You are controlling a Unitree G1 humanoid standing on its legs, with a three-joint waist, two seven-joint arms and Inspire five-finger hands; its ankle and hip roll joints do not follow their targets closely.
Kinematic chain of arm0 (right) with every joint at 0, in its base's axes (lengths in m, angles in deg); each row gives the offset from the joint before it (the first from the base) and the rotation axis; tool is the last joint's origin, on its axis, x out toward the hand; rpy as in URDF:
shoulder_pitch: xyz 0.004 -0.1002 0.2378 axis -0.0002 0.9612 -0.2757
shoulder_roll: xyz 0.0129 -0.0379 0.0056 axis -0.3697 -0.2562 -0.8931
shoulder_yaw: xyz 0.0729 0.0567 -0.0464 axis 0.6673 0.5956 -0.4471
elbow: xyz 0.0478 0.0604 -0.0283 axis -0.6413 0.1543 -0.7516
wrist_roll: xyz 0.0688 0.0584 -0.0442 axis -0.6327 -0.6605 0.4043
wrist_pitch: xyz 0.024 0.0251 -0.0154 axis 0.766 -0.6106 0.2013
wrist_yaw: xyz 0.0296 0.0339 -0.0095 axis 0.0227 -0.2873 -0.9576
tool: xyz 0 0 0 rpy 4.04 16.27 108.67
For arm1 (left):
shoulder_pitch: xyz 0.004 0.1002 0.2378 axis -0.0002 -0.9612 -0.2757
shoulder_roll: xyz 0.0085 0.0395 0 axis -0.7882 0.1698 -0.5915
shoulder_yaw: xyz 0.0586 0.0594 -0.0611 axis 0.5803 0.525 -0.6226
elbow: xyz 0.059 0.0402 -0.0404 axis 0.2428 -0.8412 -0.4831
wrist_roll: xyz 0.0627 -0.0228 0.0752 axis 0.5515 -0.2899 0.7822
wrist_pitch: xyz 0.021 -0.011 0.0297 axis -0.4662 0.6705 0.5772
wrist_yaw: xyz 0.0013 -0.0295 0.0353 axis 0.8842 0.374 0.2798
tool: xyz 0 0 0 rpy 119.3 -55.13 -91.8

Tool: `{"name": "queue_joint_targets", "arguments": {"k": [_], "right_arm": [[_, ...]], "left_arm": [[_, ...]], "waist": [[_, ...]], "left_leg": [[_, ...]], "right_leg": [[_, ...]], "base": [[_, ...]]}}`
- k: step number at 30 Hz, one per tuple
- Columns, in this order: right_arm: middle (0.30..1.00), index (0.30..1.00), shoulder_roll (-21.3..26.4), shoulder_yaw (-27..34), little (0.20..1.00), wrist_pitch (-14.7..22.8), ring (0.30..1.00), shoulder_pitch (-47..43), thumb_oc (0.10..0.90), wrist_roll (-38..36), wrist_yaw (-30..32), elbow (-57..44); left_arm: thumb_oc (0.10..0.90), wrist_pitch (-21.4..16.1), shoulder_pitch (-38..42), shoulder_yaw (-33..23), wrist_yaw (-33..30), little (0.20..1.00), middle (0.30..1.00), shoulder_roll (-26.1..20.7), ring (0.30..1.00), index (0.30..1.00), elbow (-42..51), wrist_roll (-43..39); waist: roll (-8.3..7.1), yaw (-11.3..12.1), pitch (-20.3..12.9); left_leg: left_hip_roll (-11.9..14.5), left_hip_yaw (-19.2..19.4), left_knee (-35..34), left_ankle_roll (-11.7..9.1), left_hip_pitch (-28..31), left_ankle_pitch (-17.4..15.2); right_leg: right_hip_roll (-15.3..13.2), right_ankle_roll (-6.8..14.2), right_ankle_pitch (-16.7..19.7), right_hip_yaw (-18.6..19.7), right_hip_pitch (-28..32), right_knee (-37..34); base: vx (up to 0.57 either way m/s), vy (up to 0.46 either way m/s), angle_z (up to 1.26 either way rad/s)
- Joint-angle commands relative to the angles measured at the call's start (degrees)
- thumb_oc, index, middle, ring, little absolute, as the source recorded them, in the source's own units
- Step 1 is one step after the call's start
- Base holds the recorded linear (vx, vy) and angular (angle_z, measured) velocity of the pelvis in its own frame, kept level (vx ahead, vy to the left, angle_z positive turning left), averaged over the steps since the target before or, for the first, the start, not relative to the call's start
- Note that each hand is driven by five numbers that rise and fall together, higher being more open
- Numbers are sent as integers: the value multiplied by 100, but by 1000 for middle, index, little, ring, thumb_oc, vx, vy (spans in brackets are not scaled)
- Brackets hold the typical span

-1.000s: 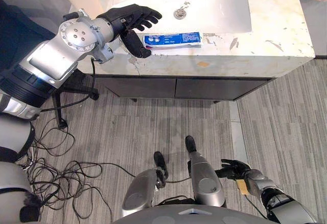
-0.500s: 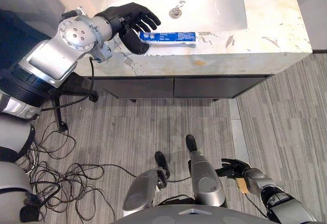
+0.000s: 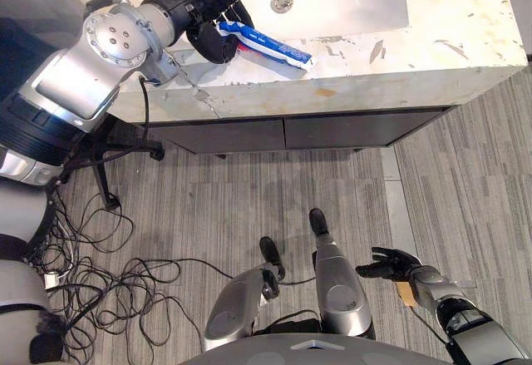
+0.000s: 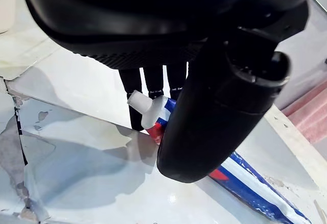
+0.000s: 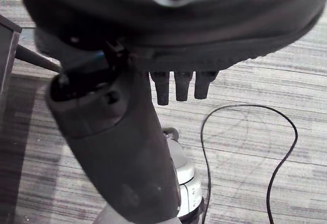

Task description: Organize the bathroom.

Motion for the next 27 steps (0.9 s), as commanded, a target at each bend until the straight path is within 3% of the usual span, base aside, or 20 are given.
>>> {"name": "queue_joint_targets", "arguments": {"k": [1, 3, 9, 16, 20, 22, 23, 27], "right_arm": [[900, 900, 287, 4, 900, 42, 900, 377, 800, -165, 82, -67], [900, 900, 268, 21, 900, 50, 900, 409, 800, -185, 103, -82], [900, 900, 166, 63, 900, 32, 900, 454, 800, -181, 128, -82], [900, 900, 65, 8, 900, 3, 900, 484, 800, -226, 155, -126], [900, 900, -10, 22, 900, 19, 900, 553, 800, -296, 199, -103], [900, 900, -61, 61, 900, 66, 900, 598, 800, -451, 335, -112], [900, 900, -82, 191, 900, 237, 900, 662, 800, -821, 642, -159], [900, 900, 56, 721, 900, 434, 900, 901, 800, -1482, 1391, -748]], "left_arm": [[485, -176, -66, -668, -195, 427, 427, -61, 427, 427, 231, -412], [400, -71, -196, -833, -406, 300, 300, -29, 300, 300, 210, -626], [400, -163, -452, -1238, -483, 300, 300, 73, 300, 300, 4, -1016], [400, -261, -420, -1272, -462, 300, 300, 75, 300, 300, -132, -1118], [400, -107, -479, -1402, -870, 300, 300, 146, 300, 300, -90, -1760], [400, -191, -588, -1550, -977, 300, 300, 262, 300, 300, -65, -2228], [400, -214, -755, -1735, -1184, 300, 300, 405, 300, 300, 107, -2844], [400, -171, -1164, -2069, -1511, 300, 300, 675, 300, 300, 560, -3451]], "waist": [[-62, 63, -253], [-82, 76, -279], [-191, 145, -372], [-273, 184, -437], [-310, 200, -484], [-332, 201, -524], [-358, 203, -589], [-474, 141, -757]], "left_leg": [[294, 382, 905, -130, -324, -472], [287, 372, 881, -126, -303, -468], [320, 339, 900, -121, -271, -476], [358, 325, 880, -123, -226, -481], [362, 306, 812, -128, -149, -463], [362, 307, 750, -125, -80, -452], [367, 317, 667, -132, 10, -428], [413, 377, 524, -154, 167, -397]], "right_leg": [[-143, 220, -481, -124, -346, 368], [-134, 219, -488, -121, -316, 350], [-128, 229, -494, -156, -235, 335], [-112, 238, -501, -185, -152, 303], [-98, 241, -513, -191, -65, 266], [-87, 241, -519, -192, 4, 224], [-67, 243, -522, -197, 94, 165], [-16, 259, -499, -192, 216, 39]], "base": [[0, 0, 0], [17, -2, 0], [28, -16, 1], [4, -4, 1], [12, -3, 1], [63, -6, 3], [60, -1, 2], [73, -11, 1]]}}
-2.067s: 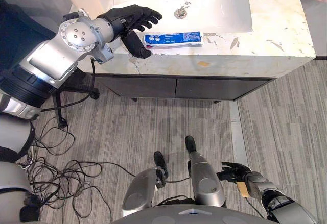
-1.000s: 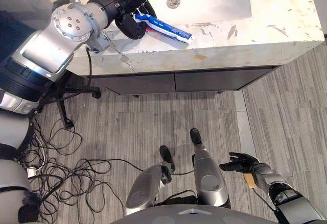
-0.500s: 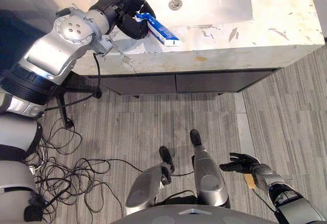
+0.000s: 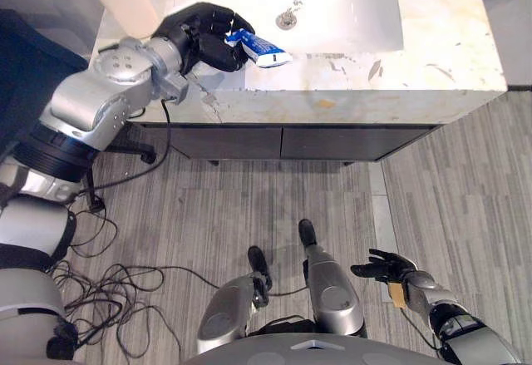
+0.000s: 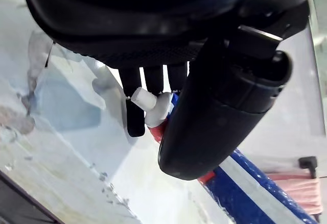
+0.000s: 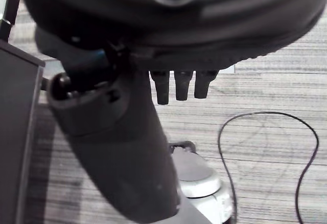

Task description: Organize the bathroom.

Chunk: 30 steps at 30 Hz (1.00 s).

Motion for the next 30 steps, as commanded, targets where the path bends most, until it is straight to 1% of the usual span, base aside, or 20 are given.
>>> {"name": "queue_joint_targets", "arguments": {"k": [1, 3, 4, 5, 7, 8, 9, 10, 11, 14, 15, 17, 18, 22, 23, 24, 25, 27, 29, 30], "right_arm": [[900, 900, 465, 500, 900, 443, 900, 636, 800, -782, 1050, -510], [900, 900, 501, 598, 900, 504, 900, 688, 800, -833, 1184, -617], [900, 900, 740, 1210, 900, 767, 900, 916, 800, -923, 1689, -1073], [900, 900, 913, 1553, 900, 891, 900, 986, 800, -845, 1936, -1275], [900, 900, 1251, 2052, 900, 1118, 900, 1061, 800, -736, 2316, -1624], [900, 900, 1260, 2076, 900, 1106, 900, 1072, 800, -735, 2328, -1645], [900, 900, 1450, 2325, 900, 1250, 900, 1078, 800, -438, 2566, -1814], [900, 900, 1450, 2325, 900, 1250, 900, 1078, 800, -438, 2566, -1814], [900, 900, 2150, 3014, 900, 1160, 900, 1029, 800, 175, 2894, -2542], [900, 900, 2674, 3340, 900, 985, 900, 897, 800, 837, 3110, -3357], [900, 900, 2720, 3370, 900, 972, 900, 883, 800, 902, 3123, -3459], [900, 900, 3094, 3419, 900, 1037, 900, 672, 800, 1333, 3037, -3896], [900, 900, 3473, 3287, 900, 1124, 900, 341, 800, 1440, 2784, -4346], [900, 900, 3826, 2718, 900, 1381, 900, -473, 800, 1312, 2162, -4823], [900, 900, 3915, 2309, 900, 1461, 900, -975, 800, 1071, 1715, -5089], [900, 900, 3923, 2227, 900, 1495, 900, -1074, 800, 998, 1606, -5095], [900, 900, 3861, 1765, 900, 1479, 900, -1598, 800, 768, 1235, -5277], [900, 900, 3708, 1187, 900, 1520, 900, -2203, 800, 660, 908, -5299], [900, 900, 3589, 795, 900, 1509, 900, -2613, 800, 504, 661, -5304], [900, 900, 3370, 456, 900, 1495, 900, -2915, 800, 356, 430, -5268]], "left_arm": [[400, -497, -66, -1036, -455, 300, 300, 177, 300, 300, 555, -798], [400, -495, -114, -1063, -500, 300, 300, 210, 300, 300, 624, -843], [400, -507, -319, -1178, -602, 300, 300, 350, 300, 300, 885, -929], [400, -488, -379, -1203, -640, 300, 300, 409, 300, 300, 1013, -908], [400, -417, -411, -1222, -697, 300, 300, 475, 300, 300, 1166, -915], [400, -415, -411, -1219, -701, 300, 300, 481, 300, 300, 1175, -913], [400, -409, -394, -1205, -707, 300, 300, 486, 300, 300, 1215, -920], [400, -409, -394, -1205, -707, 300, 300, 486, 300, 300, 1215, -920], [400, -331, -283, -1121, -854, 300, 300, 490, 300, 300, 1248, -1030], [400, -331, -193, -1069, -964, 300, 300, 457, 300, 300, 1230, -1154], [400, -342, -186, -1067, -977, 300, 300, 454, 300, 300, 1218, -1177], [400, -415, -151, -1039, -944, 300, 300, 427, 300, 300, 1102, -1229], [400, -541, -106, -1004, -893, 300, 300, 375, 300, 300, 919, -1378], [400, -714, -37, -949, -782, 300, 300, 372, 300, 300, 638, -1546], [400, -793, -12, -904, -666, 300, 300, 387, 300, 300, 512, -1571], [400, -809, -16, -912, -644, 300, 300, 377, 300, 300, 489, -1588], [400, -894, -27, -882, -558, 300, 300, 441, 300, 300, 411, -1629], [400, -982, -70, -879, -466, 300, 300, 512, 300, 300, 299, -1657], [400, -1078, -119, -891, -351, 300, 300, 571, 300, 300, 205, -1674], [400, -1129, -173, -888, -303, 300, 300, 665, 300, 300, 173, -1709]], "waist": [[14, -10, -639], [-13, -27, -664], [-121, -112, -802], [-155, -151, -871], [-197, -194, -975], [-195, -191, -979], [-205, -210, -1025], [-205, -210, -1025], [-219, -260, -1166], [-210, -269, -1260], [-206, -268, -1270], [-189, -236, -1318], [-180, -177, -1360], [-190, -77, -1405], [-204, 6, -1423], [-205, 1, -1422], [-224, 87, -1454], [-234, 157, -1488], [-238, 195, -1509], [-247, 276, -1549]], "left_leg": [[407, 492, 606, -148, -155, -425], [418, 501, 598, -149, -137, -428], [466, 562, 533, -147, -29, -439], [474, 585, 504, -144, 28, -452], [489, 617, 476, -140, 107, -472], [490, 618, 475, -140, 112, -474], [491, 626, 462, -141, 141, -482], [491, 626, 462, -141, 141, -482], [469, 627, 405, -131, 245, -519], [432, 620, 339, -113, 319, -539], [427, 618, 327, -111, 330, -540], [400, 600, 283, -101, 381, -557], [379, 577, 243, -94, 420, -559], [366, 539, 205, -94, 464, -557], [360, 509, 200, -91, 480, -554], [359, 505, 200, -90, 484, -555], [352, 476, 193, -82, 509, -551], [345, 444, 170, -77, 534, -542], [340, 424, 155, -68, 554, -535], [339, 397, 150, -64, 575, -529]], "right_leg": [[-38, 281, -500, -72, -193, 170], [-31, 284, -497, -70, -181, 158], [-8, 296, -487, -48, -109, 94], [8, 299, -486, -30, -67, 64], [30, 305, -481, -10, 1, 25], [32, 305, -480, -9, 6, 22], [44, 309, -486, 2, 28, 15], [44, 309, -486, 2, 28, 15], [78, 321, -520, 43, 99, 0], [92, 337, -555, 68, 144, -6], [93, 340, -559, 73, 149, -8], [107, 348, -585, 84, 175, -5], [107, 352, -607, 77, 213, -8], [102, 348, -644, 30, 251, 6], [99, 339, -672, -13, 268, 33], [99, 337, -677, -18, 272, 39], [99, 329, -688, -44, 300, 49], [102, 316, -693, -65, 330, 39], [103, 306, -684, -72, 355, 17], [111, 295, -680, -79, 377, 9]], "base": [[47, -17, 0], [57, -23, -10], [123, -27, -15], [142, -23, -6], [89, -5, -7], [66, 4, -9], [32, 6, -6], [139, 28, -10], [128, 29, -6], [107, 39, -11], [68, 41, -8], [83, 52, -5], [87, 55, -3], [53, 30, -1], [0, 0, 0], [60, 21, 2], [55, 15, 4], [63, 17, 0], [61, 10, 2], [67, 0, 6]]}}
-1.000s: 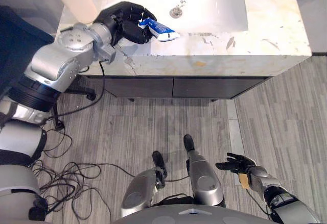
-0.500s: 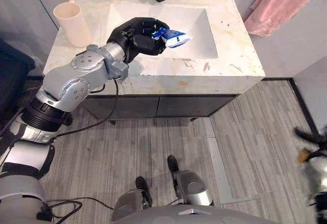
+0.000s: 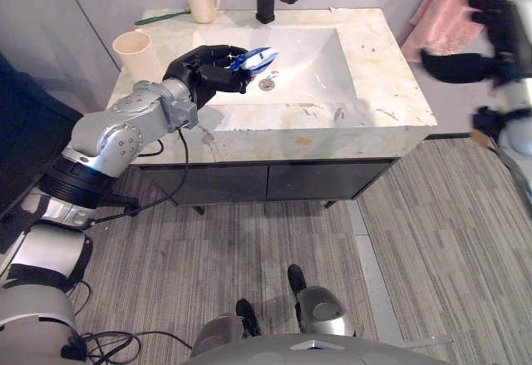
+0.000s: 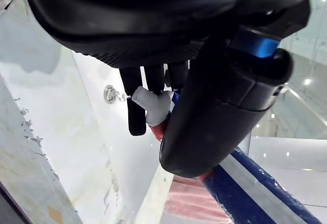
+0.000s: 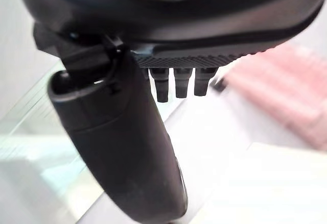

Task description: Organize the bathroom.

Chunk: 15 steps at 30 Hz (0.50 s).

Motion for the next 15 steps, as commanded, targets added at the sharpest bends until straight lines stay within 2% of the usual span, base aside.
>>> {"name": "queue_joint_targets", "arguments": {"k": [1, 2, 4, 5, 6, 13, 15], "right_arm": [[900, 900, -127, 213, 900, 541, 900, -726, 800, -478, -440, 7], [900, 900, -368, -179, 900, 504, 900, -1103, 800, -676, -731, 109], [900, 900, -435, -274, 900, 493, 900, -1190, 800, -714, -795, 144], [900, 900, -699, -638, 900, 468, 900, -1464, 800, -947, -1080, 282], [900, 900, -852, -756, 900, 411, 900, -1542, 800, -971, -1230, 298], [900, 900, -1374, -1113, 900, 278, 900, -1713, 800, -711, -1247, 132], [900, 900, -1597, -1215, 900, 154, 900, -1736, 800, -486, -1151, -90]], "left_arm": [[400, -1154, 728, -374, 343, 300, 300, 65, 300, 300, 176, -402], [400, -1188, 708, -348, 423, 300, 300, 157, 300, 300, 109, -418], [400, -1195, 699, -344, 443, 300, 300, 182, 300, 300, 91, -409], [400, -1208, 637, -355, 504, 300, 300, 253, 300, 300, 66, -417], [400, -1201, 582, -389, 540, 300, 300, 278, 300, 300, 74, -383], [400, -1031, 240, -620, 765, 300, 300, 243, 300, 300, 112, -332], [400, -953, -73, -805, 849, 300, 300, 253, 300, 300, 182, -301]], "waist": [[-13, 276, -516], [-35, 374, -552], [-39, 401, -566], [-36, 490, -592], [-48, 547, -622], [-11, 741, -668], [42, 822, -650]], "left_leg": [[211, 185, -271, -95, 256, -78], [205, 156, -275, -93, 257, -44], [207, 154, -273, -94, 254, -38], [216, 99, -257, -93, 283, -58], [217, 94, -262, -99, 263, -25], [230, -28, -266, -112, 266, 8], [228, -98, -240, -117, 243, 13]], "right_leg": [[16, 258, -707, -290, -150, 283], [17, 241, -679, -296, -137, 266], [16, 239, -674, -298, -135, 262], [19, 240, -694, -331, -61, 245], [15, 226, -665, -331, -64, 214], [13, 206, -655, -369, 26, 140], [2, 193, -672, -368, 48, 141]], "base": [[87, -18, 4], [46, -17, 4], [61, -28, 1], [95, -60, 7], [96, -62, 10], [60, -46, 10], [60, -26, 9]]}}
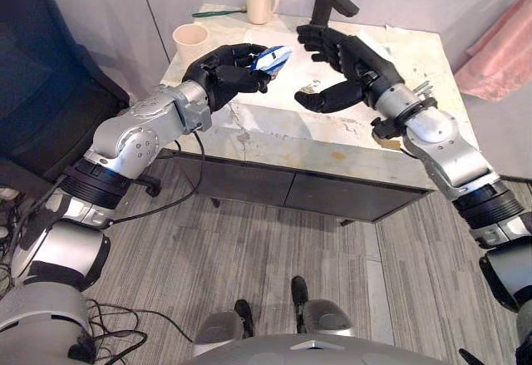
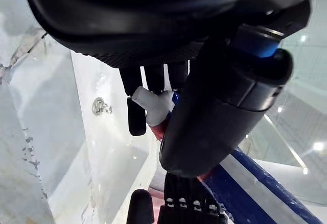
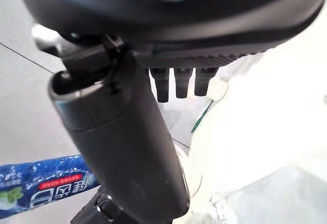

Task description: Organize the bathroom.

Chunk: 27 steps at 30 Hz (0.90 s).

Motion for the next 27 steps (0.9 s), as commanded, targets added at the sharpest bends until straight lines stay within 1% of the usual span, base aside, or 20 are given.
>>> {"name": "queue_joint_targets", "arguments": {"k": [1, 5, 9, 11, 15, 18, 19, 24, 25, 26, 27], "right_arm": [[900, 900, -102, 185, 900, 260, 900, -680, 800, 100, 275, -331], [900, 900, -293, 142, 900, 135, 900, -697, 800, 223, 359, -469], [900, 900, -361, 121, 900, 2, 900, -781, 800, 290, 401, -667], [900, 900, -368, 130, 900, -7, 900, -811, 800, 304, 417, -708], [900, 900, -349, 185, 900, -139, 900, -818, 800, 172, 421, -844], [900, 900, -365, 267, 900, -339, 900, -711, 800, -108, 316, -1015], [900, 900, -396, 313, 900, -505, 900, -621, 800, -352, 192, -1089], [900, 900, -507, 335, 900, -974, 900, -347, 800, -1078, -120, -1425], [900, 900, -534, 310, 900, -1154, 900, -273, 800, -1211, -260, -1518], [900, 900, -533, 277, 900, -1228, 900, -246, 800, -1427, -344, -1562], [900, 900, -571, 256, 900, -1385, 900, -194, 800, -1576, -375, -1634]], "left_arm": [[400, -701, -88, -750, 331, 300, 300, -63, 300, 300, 322, -294], [400, -578, -466, -952, 396, 300, 300, -25, 300, 300, 367, -145], [400, -434, -864, -1200, 475, 300, 300, -53, 300, 300, 321, 442], [400, -374, -964, -1262, 542, 300, 300, -71, 300, 300, 298, 421], [400, -352, -1191, -1392, 618, 300, 300, -25, 300, 300, 260, 459], [400, -406, -1379, -1475, 653, 300, 300, 76, 300, 300, 311, 575], [400, -446, -1459, -1524, 658, 300, 300, 127, 300, 300, 329, 607], [400, -561, -1571, -1579, 605, 300, 300, 182, 300, 300, 414, 640], [400, -594, -1592, -1587, 593, 300, 300, 182, 300, 300, 448, 638], [400, -599, -1593, -1580, 573, 300, 300, 177, 300, 300, 464, 627], [400, -626, -1598, -1564, 563, 300, 300, 182, 300, 300, 494, 624]], "waist": [[115, 42, -620], [148, 114, -607], [174, 179, -600], [179, 201, -581], [188, 219, -594], [181, 212, -608], [176, 202, -605], [146, 175, -600], [135, 165, -597], [130, 162, -601], [127, 156, -604]], "left_leg": [[245, 147, 66, -105, 15, -91], [241, 108, 87, -110, 2, -96], [256, 96, 160, -122, -47, -107], [261, 92, 201, -125, -66, -113], [265, 80, 196, -134, -53, -109], [276, 83, 196, -141, -60, -106], [283, 84, 191, -143, -54, -103], [311, 106, 204, -155, -56, -89], [324, 117, 195, -166, -48, -75], [334, 120, 181, -170, -44, -59], [339, 121, 176, -174, -45, -52]], "right_leg": [[-11, 213, -661, -146, -243, 350], [-19, 202, -677, -147, -219, 343], [-28, 192, -684, -152, -233, 351], [-31, 185, -686, -159, -228, 360], [-25, 183, -700, -157, -203, 355], [-22, 177, -708, -145, -203, 355], [-23, 174, -709, -142, -208, 361], [-17, 156, -723, -139, -187, 355], [-13, 150, -721, -143, -175, 344], [-8, 144, -721, -147, -164, 333], [-4, 142, -726, -144, -161, 332]], "base": [[42, -19, 7], [7, -3, 1], [10, -11, 4], [4, -8, 8], [23, -6, 4], [12, -1, 0], [0, 0, 0], [0, 0, 0], [0, 0, 0], [0, 0, 0], [0, 0, 0]]}}
